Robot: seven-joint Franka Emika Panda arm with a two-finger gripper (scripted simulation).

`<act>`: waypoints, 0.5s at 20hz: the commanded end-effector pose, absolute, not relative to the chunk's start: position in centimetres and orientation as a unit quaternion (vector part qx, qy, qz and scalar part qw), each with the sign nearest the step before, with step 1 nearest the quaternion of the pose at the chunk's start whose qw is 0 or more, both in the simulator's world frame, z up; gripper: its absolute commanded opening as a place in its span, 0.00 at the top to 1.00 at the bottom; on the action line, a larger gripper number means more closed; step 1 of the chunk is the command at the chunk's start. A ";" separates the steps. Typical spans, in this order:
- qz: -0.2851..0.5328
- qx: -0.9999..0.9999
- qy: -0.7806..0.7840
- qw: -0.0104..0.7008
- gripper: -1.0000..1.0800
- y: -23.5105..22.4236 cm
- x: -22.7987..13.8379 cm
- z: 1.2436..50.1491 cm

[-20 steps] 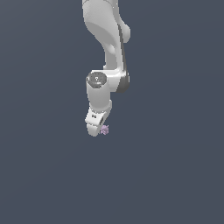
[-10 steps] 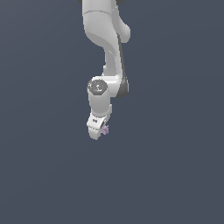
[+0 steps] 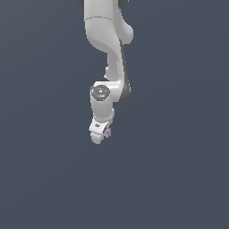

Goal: Pick up the object and move it to a goal position.

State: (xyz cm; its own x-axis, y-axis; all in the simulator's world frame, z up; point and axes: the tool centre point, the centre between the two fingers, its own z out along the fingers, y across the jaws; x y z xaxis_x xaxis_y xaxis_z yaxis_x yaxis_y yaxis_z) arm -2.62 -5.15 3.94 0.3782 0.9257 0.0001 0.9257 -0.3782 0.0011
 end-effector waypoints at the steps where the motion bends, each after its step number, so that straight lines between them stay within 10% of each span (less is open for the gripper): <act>1: 0.000 0.830 0.558 0.000 1.00 -5.1 -2.7 3.8; 10: 0.000 0.830 0.558 0.001 1.00 -5.0 -2.7 4.0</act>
State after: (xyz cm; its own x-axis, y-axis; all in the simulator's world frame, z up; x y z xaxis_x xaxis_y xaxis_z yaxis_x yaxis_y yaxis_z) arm -2.68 -5.08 3.96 0.3784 0.9256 0.0000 0.9256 -0.3784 0.0014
